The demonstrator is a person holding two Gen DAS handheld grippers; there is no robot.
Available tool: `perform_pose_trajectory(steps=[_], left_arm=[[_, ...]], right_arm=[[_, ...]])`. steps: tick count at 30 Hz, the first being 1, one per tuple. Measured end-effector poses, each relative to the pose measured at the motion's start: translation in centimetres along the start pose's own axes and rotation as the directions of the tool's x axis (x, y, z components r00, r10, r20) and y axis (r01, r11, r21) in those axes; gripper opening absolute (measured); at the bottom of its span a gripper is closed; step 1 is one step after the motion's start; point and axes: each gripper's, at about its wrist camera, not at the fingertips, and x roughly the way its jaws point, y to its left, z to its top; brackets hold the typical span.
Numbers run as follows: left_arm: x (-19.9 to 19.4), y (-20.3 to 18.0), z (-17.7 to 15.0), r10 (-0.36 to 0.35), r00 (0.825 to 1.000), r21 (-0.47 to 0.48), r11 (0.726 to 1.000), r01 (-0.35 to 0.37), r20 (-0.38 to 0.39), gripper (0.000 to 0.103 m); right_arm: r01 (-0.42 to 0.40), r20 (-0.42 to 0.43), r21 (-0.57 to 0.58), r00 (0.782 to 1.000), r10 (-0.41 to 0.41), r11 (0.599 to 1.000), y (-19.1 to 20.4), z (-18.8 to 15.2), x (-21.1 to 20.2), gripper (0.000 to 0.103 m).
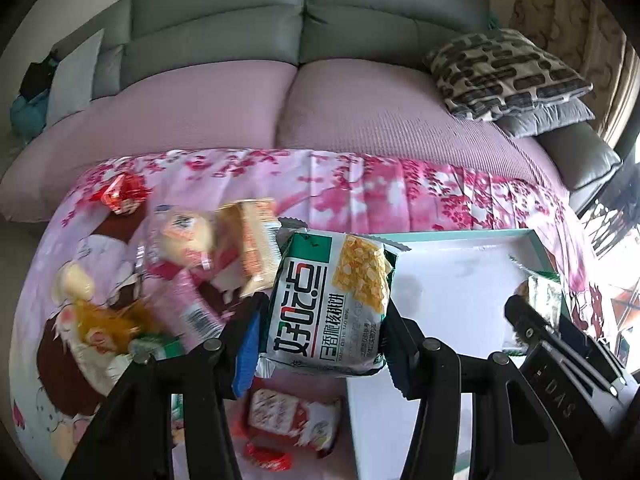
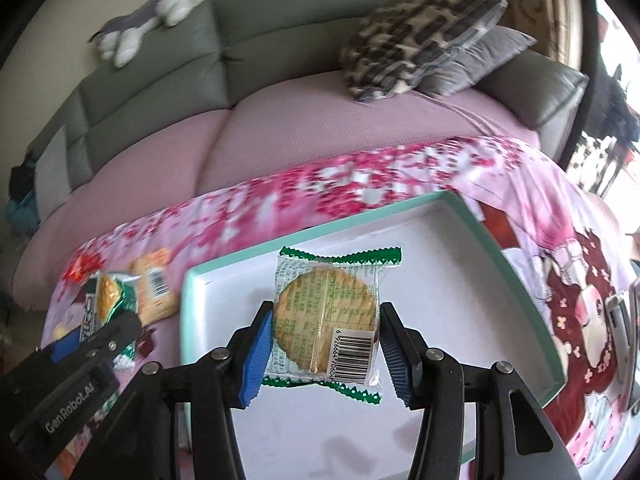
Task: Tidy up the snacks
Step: 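Carry both held packs over the teal-rimmed white tray with both tools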
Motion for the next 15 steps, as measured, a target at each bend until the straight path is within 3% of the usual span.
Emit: perform_pose_trajectory(steps=[15], left_arm=[[4.9,-4.6,1.0,-0.003,0.999,0.087,0.996,0.008,-0.054,0.055]], right_arm=[[0.107,-0.01,0.097,0.994,-0.106,0.99,-6.0,1.2,3.3,0.054]])
